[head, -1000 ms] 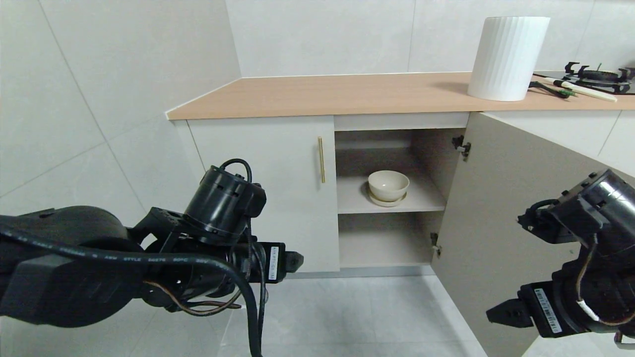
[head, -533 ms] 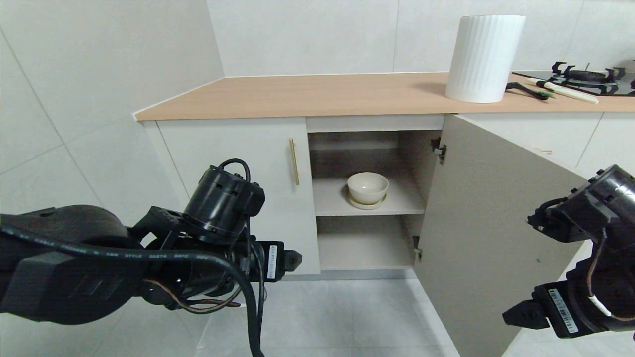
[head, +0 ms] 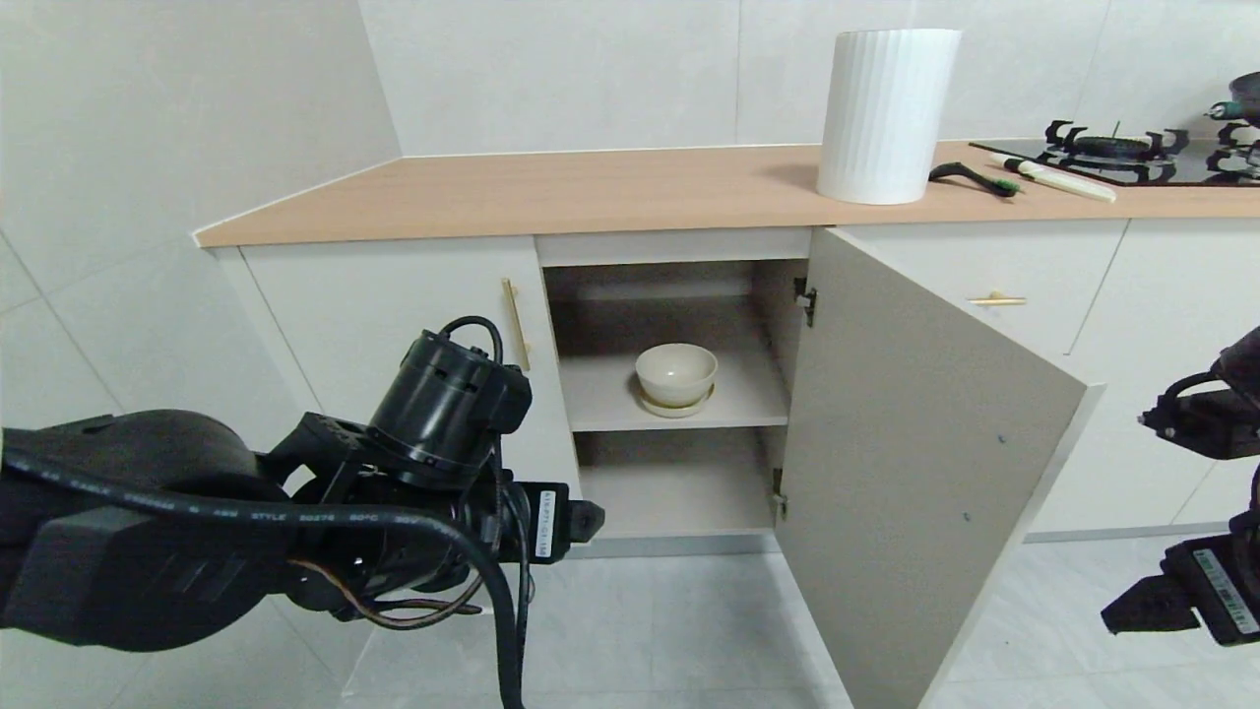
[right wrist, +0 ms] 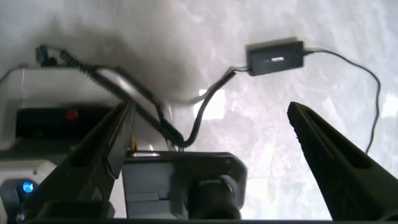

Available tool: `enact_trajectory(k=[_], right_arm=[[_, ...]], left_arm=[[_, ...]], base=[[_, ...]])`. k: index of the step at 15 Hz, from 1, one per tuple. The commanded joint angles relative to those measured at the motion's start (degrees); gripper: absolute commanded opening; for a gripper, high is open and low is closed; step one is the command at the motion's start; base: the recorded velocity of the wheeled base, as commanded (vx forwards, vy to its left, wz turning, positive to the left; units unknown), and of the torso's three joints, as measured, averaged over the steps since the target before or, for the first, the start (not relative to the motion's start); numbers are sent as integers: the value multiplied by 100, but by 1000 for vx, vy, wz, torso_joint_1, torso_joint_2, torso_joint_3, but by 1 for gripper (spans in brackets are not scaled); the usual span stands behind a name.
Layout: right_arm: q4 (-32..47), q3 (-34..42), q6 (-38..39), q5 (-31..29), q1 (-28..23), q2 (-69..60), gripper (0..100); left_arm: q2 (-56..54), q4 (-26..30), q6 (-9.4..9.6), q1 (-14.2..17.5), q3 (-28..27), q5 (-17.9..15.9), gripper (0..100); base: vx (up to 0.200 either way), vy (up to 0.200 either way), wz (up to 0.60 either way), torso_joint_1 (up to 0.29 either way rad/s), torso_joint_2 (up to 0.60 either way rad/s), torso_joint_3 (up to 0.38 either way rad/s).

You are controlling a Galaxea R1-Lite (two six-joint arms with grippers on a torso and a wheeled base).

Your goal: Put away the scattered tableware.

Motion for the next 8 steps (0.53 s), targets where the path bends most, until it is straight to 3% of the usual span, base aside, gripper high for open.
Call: enact_trajectory(k=[1,3,8], right_arm=[[5,-305,-379,43,-1018,57,100],[-549,-358,-572,122,-1800,488,100],[-1560,-323,-554,878,-2266,1384,100]], left_arm=[[3,-2,-2,3,-1,6,100],[3,6,-2,3,-1,6,100],[-15,-2,-2,11,-1,6,100]], base=[[0,0,0,0,0,0],[0,0,0,0,0,0],[0,0,0,0,0,0]])
